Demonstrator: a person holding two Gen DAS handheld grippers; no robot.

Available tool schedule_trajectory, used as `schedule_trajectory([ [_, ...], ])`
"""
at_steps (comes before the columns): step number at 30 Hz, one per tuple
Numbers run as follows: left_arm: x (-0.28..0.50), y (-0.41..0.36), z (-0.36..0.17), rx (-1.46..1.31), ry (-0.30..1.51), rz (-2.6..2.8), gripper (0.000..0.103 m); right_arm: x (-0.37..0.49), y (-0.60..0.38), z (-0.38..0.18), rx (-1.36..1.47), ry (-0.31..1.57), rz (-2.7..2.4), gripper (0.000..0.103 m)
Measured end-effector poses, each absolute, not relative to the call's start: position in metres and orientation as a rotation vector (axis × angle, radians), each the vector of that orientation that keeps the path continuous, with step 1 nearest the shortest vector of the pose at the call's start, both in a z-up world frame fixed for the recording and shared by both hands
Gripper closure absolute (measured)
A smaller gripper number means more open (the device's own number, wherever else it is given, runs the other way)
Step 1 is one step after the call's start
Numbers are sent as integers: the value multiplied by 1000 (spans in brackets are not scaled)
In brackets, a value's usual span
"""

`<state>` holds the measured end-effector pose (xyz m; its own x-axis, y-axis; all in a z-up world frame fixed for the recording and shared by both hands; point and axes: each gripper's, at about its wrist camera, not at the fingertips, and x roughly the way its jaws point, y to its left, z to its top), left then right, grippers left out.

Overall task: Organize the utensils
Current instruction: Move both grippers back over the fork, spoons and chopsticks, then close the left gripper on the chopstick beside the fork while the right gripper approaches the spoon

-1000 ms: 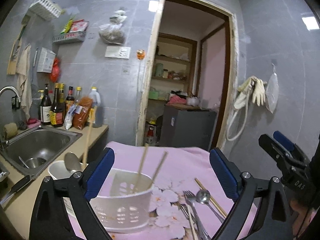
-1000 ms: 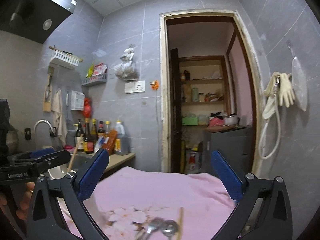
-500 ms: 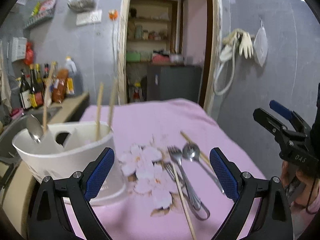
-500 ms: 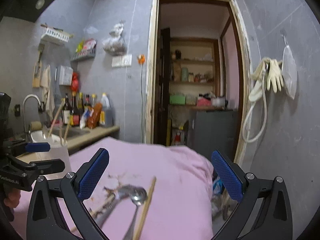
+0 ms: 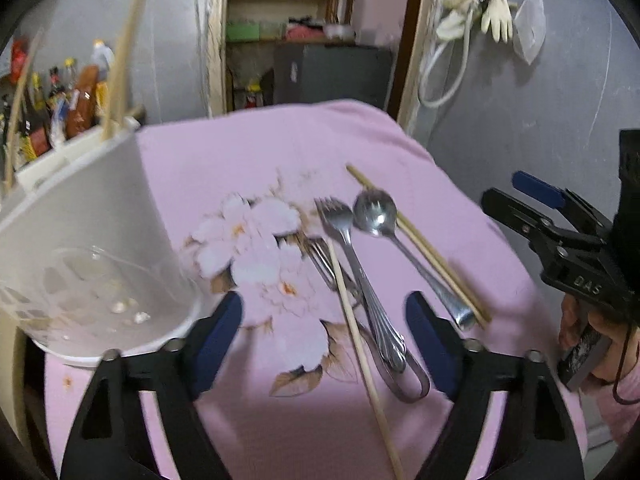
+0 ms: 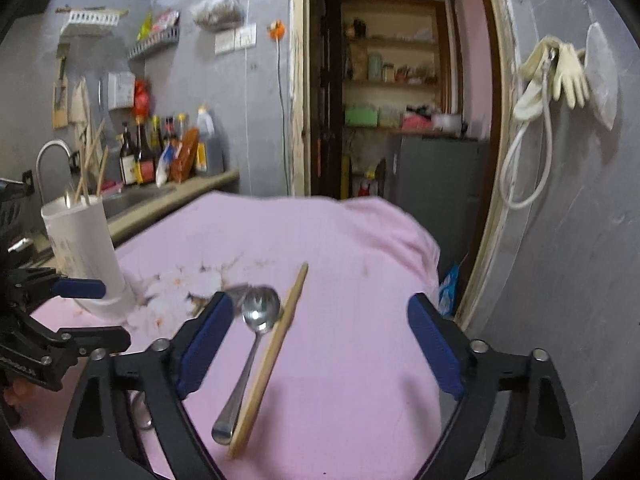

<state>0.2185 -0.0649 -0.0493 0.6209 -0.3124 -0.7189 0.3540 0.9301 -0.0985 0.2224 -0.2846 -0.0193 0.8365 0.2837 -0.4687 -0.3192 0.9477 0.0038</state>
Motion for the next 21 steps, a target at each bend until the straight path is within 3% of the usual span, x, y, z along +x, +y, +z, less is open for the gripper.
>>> schedule_trajectory([
  [7,236,-68,-68,29,933,-399,64,238,-275,-32,-118,605,346,47],
  [11,241,-68,-69,32,946,-392,68,244,-269,-40,-147,655,362,57],
  [21,252,-75,-72,54,967,-410,78,259,-256,-56,-192,774,383,67],
])
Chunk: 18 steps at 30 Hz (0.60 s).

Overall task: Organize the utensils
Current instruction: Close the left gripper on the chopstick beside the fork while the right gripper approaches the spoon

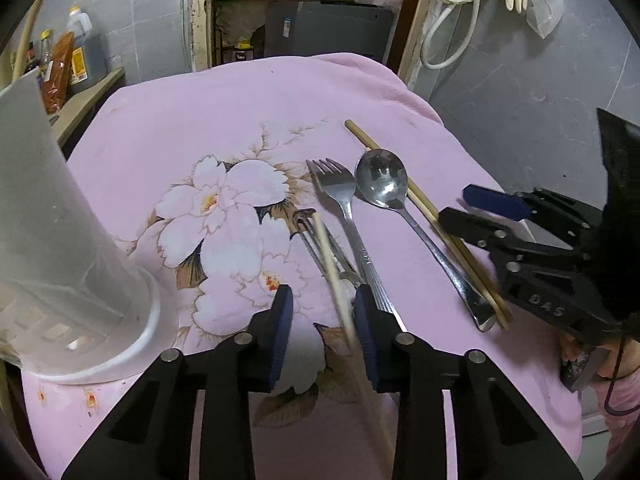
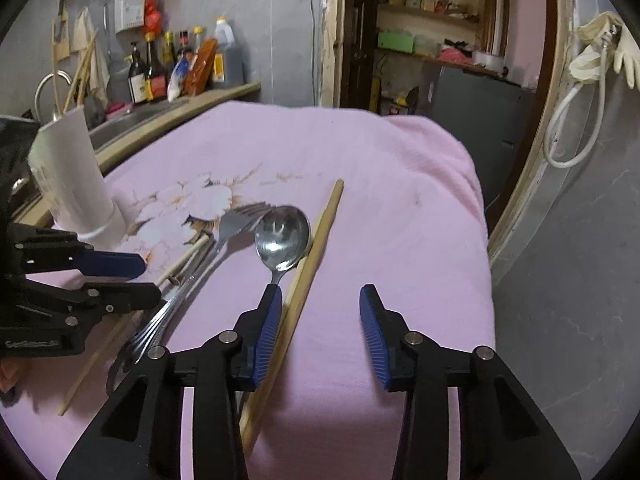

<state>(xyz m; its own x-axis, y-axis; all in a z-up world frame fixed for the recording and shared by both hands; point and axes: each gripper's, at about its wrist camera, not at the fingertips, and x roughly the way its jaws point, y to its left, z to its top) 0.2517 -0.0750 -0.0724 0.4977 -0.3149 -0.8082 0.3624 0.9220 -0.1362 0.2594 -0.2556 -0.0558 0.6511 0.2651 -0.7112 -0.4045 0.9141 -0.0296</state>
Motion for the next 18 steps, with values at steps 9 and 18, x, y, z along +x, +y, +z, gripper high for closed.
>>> schedule_trajectory([
  [9,252,-69,-74,0,966,-423,86,274,-254,-58,-172,818,362,74],
  [18,245,-60,-76,-63,958,-434,87,297,-250,-62,-155,866,337,76],
])
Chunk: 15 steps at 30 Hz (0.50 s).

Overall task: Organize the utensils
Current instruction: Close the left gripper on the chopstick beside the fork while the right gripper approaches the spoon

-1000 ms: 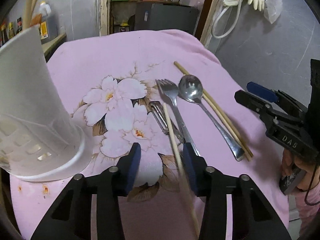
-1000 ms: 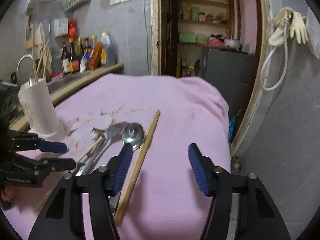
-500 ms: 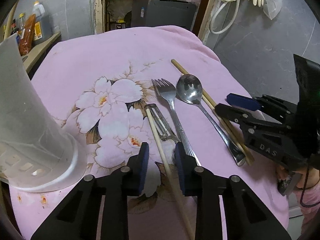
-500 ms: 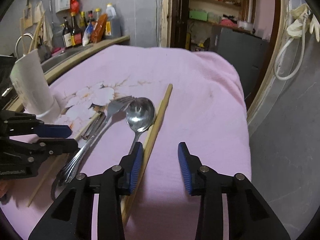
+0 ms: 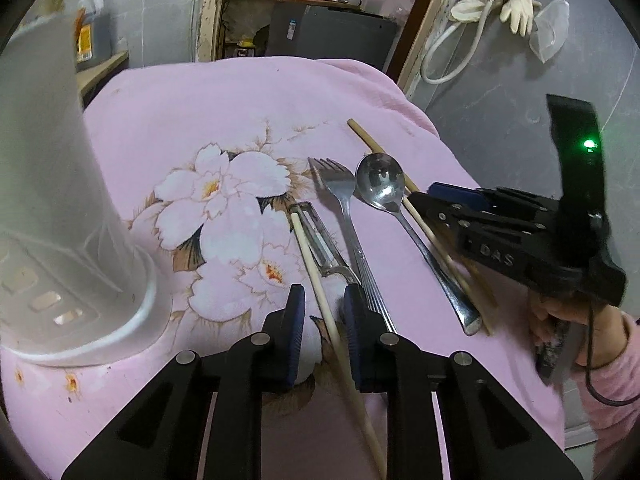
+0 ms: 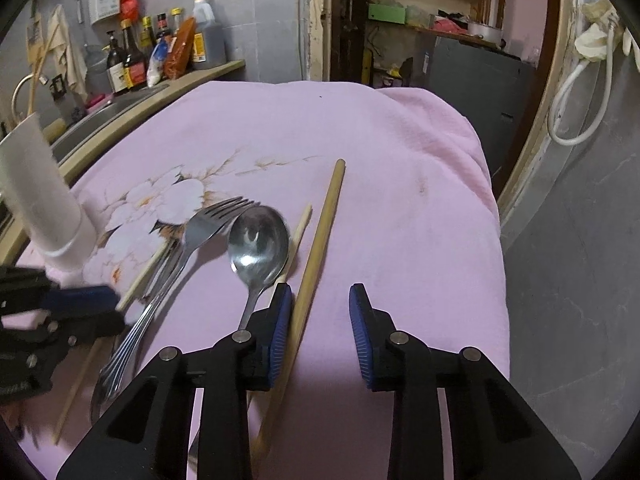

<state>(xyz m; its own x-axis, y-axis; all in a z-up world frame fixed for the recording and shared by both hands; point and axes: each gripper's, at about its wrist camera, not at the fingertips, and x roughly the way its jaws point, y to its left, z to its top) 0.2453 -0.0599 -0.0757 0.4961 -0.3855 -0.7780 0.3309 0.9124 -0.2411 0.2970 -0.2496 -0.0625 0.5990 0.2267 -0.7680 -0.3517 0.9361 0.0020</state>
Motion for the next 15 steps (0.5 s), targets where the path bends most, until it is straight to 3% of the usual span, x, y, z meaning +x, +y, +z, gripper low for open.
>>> schedule_trajectory([
  [15,234,-53,-73,-62,1002,-446,90,304,-245,-62,-160,879,318,76],
])
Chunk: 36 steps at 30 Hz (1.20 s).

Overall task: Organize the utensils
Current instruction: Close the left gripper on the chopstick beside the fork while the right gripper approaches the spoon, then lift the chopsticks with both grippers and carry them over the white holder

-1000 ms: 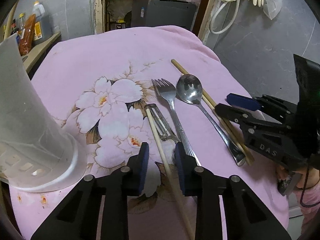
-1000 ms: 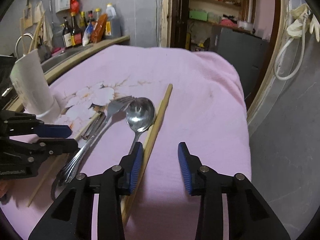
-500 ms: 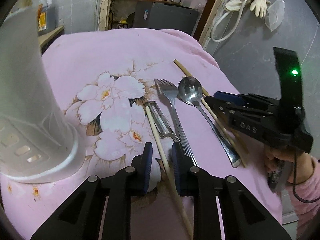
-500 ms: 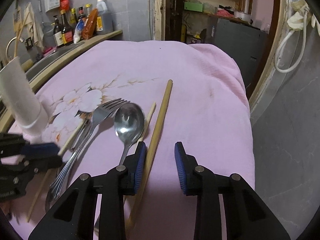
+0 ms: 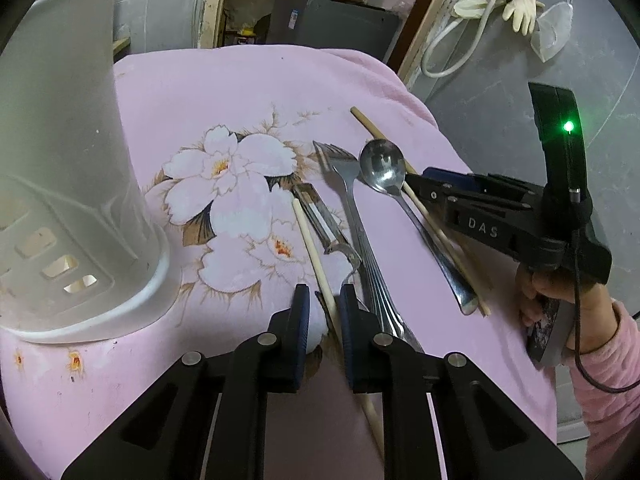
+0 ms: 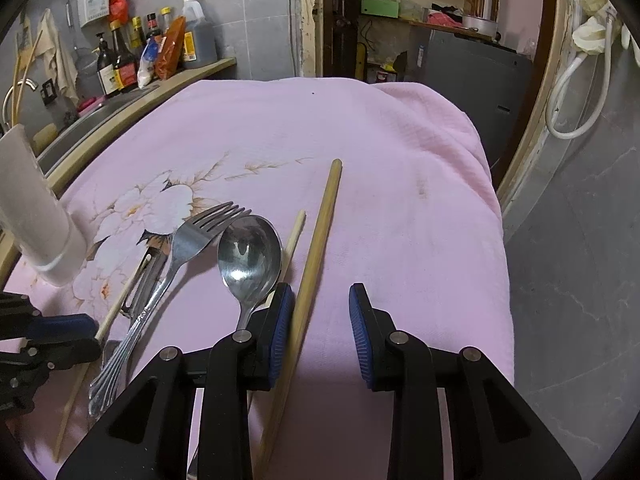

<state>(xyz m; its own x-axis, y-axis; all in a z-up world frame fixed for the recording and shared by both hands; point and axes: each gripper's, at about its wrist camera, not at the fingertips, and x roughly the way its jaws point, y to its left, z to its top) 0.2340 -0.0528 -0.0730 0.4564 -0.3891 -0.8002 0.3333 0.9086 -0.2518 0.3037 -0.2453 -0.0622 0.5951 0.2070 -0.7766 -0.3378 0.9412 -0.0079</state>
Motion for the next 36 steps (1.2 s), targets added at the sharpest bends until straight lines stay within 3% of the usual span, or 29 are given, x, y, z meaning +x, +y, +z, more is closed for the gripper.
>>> schedule_trajectory([
  [13,236,-66,-76,26,1032,-423,92,329,-237,-65,-173,956,307,75],
  [15,235,-65,-76,28,1029,-420,95,328,-240,-64,-150,959,299,83],
  [16,235,-63,-77,15,1032,-421,96,327,-243,-63,-135,963,299,92],
  [20,240,-56,-77,-62,1058,-430,97,315,-254,-59,-63,974,292,98],
  [29,225,-48,-66,-26,1093,-427,100,242,-277,-43,8,970,360,98],
  [36,219,-66,-67,167,1128,-413,99,230,-261,-49,-155,987,351,98],
])
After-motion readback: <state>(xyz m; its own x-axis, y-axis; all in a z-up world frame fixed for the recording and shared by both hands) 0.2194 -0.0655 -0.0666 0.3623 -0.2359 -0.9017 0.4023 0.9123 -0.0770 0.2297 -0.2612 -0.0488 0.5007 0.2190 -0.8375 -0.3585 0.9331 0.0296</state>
